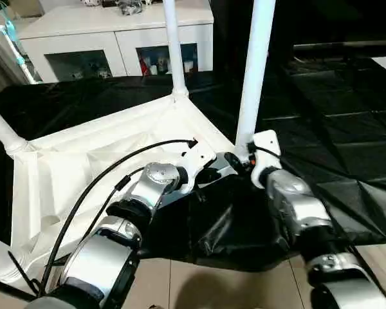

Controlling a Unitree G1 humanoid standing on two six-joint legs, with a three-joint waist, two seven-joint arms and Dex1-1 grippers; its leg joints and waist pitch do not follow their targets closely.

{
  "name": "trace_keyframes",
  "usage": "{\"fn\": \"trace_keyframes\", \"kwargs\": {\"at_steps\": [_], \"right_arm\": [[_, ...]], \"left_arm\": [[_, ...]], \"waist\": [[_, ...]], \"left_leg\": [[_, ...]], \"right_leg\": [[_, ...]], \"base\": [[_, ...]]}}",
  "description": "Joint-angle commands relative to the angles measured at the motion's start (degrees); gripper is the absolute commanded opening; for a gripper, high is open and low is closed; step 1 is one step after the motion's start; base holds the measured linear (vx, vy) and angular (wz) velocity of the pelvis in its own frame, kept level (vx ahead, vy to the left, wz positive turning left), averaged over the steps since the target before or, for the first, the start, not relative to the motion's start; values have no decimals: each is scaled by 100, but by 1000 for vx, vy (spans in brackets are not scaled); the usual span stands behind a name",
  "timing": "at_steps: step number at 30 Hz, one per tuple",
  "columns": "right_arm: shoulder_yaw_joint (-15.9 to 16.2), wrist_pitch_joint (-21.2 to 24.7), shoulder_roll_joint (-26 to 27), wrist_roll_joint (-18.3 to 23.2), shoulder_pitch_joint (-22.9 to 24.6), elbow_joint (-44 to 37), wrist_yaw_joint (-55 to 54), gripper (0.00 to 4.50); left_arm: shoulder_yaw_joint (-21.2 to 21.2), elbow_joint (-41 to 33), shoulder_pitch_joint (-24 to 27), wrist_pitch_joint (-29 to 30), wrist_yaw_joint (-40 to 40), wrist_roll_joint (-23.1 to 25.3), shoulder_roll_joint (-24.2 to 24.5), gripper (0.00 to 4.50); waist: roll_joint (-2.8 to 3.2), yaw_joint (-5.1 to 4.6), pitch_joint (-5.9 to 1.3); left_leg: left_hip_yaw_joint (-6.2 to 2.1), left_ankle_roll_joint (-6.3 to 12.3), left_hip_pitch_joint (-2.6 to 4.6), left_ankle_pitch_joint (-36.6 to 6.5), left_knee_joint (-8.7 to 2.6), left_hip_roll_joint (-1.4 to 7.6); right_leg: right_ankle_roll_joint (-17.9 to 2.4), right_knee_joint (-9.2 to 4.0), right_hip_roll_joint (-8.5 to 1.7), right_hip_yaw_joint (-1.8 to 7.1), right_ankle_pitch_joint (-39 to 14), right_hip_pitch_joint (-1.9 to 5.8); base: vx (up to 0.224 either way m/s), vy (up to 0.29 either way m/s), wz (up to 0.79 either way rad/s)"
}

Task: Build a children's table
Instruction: Rotate leg to tighten, then rotate table base

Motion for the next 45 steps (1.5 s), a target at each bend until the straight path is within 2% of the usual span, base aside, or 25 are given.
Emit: {"fn": "trace_keyframes", "kwargs": {"at_steps": [1,3,5,8,9,10,13,15,17,18,19,21,22,24,26,33,35,37,39,40,41,42,43,44,45], "right_arm": [[90,-59,-179,84,113,-238,454,375],[240,-173,-529,74,296,-514,1022,375],[360,-292,-901,101,520,-811,1635,375],[344,-330,-1264,227,731,-1045,2208,375],[304,-337,-1321,248,758,-1075,2252,375],[282,-327,-1347,267,771,-1092,2276,375],[173,-222,-1558,425,901,-1294,2510,375],[217,-105,-1763,573,1129,-1649,2858,375],[232,-86,-1793,596,1195,-1741,2942,375],[250,-79,-1800,607,1277,-1844,3000,375],[262,-53,-1782,617,1307,-1890,3019,375],[273,-29,-1766,627,1330,-1927,3035,375],[333,7,-1738,642,1398,-2047,3057,375],[401,69,-1718,702,1458,-2199,3119,375],[445,148,-1725,782,1505,-2346,3192,376],[485,257,-1471,854,1382,-2550,3137,376],[504,240,-1362,793,1286,-2472,2932,376],[527,244,-1312,790,1249,-2458,2881,376],[566,280,-1226,795,1217,-2470,2856,376],[613,304,-1140,760,1194,-2481,2832,376],[631,309,-1086,727,1146,-2417,2782,376],[631,309,-1086,727,1146,-2417,2782,376],[658,287,-1043,678,1090,-2337,2721,376],[679,276,-1005,647,1037,-2269,2672,376],[685,276,-997,650,1030,-2266,2673,376]], "left_arm": [[25,79,50,-248,-108,-52,102,0],[8,77,69,-313,-224,-45,183,0],[-3,91,79,-398,-321,-31,244,0],[4,102,89,-461,-407,-28,278,0],[-3,97,94,-490,-445,-24,283,0],[-3,93,96,-511,-453,-26,283,0],[-13,62,110,-687,-528,-34,278,0],[-24,34,120,-774,-647,-64,248,0],[-27,36,118,-782,-676,-70,237,0],[-35,53,105,-792,-673,-64,215,0],[-29,69,89,-813,-584,-46,207,0],[-23,81,75,-833,-503,-29,202,0],[141,104,12,-610,-646,-233,148,28],[169,43,-5,-529,-773,-299,156,28],[183,-5,-1,-520,-822,-320,170,64],[405,-328,68,-431,-978,-579,303,116],[481,-590,161,-280,-1117,-688,420,147],[512,-780,238,-184,-1235,-762,507,156],[545,-1212,433,88,-1492,-918,683,168],[544,-1805,718,429,-1850,-1100,924,184],[507,-2285,945,729,-2160,-1234,1127,192],[507,-2285,945,729,-2160,-1234,1127,196],[444,-2763,1166,998,-2452,-1354,1337,196],[386,-3165,1349,1236,-2671,-1447,1517,201],[375,-3233,1381,1269,-2692,-1454,1547,229]], "waist": [[-158,26,-387],[-150,41,-396],[-176,78,-399],[-195,111,-392],[-203,112,-394],[-205,101,-394],[-205,114,-398],[-158,155,-398],[-182,184,-411],[-175,177,-411],[-153,191,-409],[-164,183,-400],[-169,183,-393],[-177,197,-385],[-162,202,-395],[-140,263,-425],[-140,265,-427],[-117,264,-415],[-144,262,-406],[-183,269,-410],[-189,258,-400],[-154,262,-410],[-139,258,-408],[-159,231,-393],[-137,244,-402]], "left_leg": [[-118,476,93,-1422,-378,206],[-122,535,70,-1288,-371,206],[-108,616,68,-1271,-346,203],[-113,689,37,-1200,-341,205],[-111,700,56,-1196,-338,213],[-113,699,37,-1181,-335,204],[-110,704,59,-1165,-333,215],[-111,734,69,-1150,-329,228],[-110,773,57,-1091,-324,232],[-114,770,38,-1078,-325,223],[-110,755,57,-1139,-321,225],[-115,739,55,-1187,-332,229],[-113,708,61,-1254,-337,222],[-120,680,51,-1237,-347,221],[-122,670,62,-1238,-345,232],[-127,722,43,-1052,-335,258],[-121,693,52,-1035,-333,255],[-119,638,56,-1085,-346,264],[-123,622,44,-1089,-356,270],[-117,586,68,-1082,-365,292],[-111,555,67,-1078,-386,301],[-124,527,71,-1088,-384,310],[-125,436,103,-1135,-396,325],[-111,447,84,-1125,-404,311],[-118,391,104,-1129,-403,329]], "right_leg": [[-1187,-437,-311,172,-1747,255],[-1204,-412,-306,163,-1621,276],[-1175,-421,-302,154,-1613,287],[-1141,-419,-305,143,-1688,310],[-1163,-425,-305,143,-1743,284],[-1177,-417,-299,137,-1752,292],[-1210,-423,-290,137,-1754,267],[-1193,-425,-289,143,-1708,269],[-1240,-396,-289,141,-1517,272],[-1251,-391,-288,132,-1508,285],[-1249,-408,-293,129,-1575,268],[-1231,-416,-288,128,-1641,267],[-1203,-431,-286,124,-1765,261],[-1153,-437,-293,125,-1882,273],[-1150,-442,-293,127,-1874,256],[-1375,-341,-300,136,-1158,262],[-1388,-335,-302,139,-1144,258],[-1381,-340,-300,143,-1262,247],[-1393,-319,-309,148,-1284,256],[-1367,-314,-320,161,-1362,249],[-1357,-312,-306,161,-1443,231],[-1362,-287,-315,165,-1457,224],[-1359,-284,-315,173,-1499,201],[-1337,-306,-292,178,-1509,201],[-1349,-277,-306,184,-1483,194]], "base": [[0,0,0],[0,0,0],[0,0,0],[0,0,0],[0,0,0],[0,0,0],[0,0,0],[0,0,0],[0,0,0],[0,0,0],[0,0,0],[0,0,0],[0,0,0],[0,0,0],[0,0,0],[0,0,0],[0,0,0],[0,0,0],[0,0,0],[0,0,0],[0,0,0],[0,0,0],[0,0,0],[0,0,0],[0,0,0]]}}
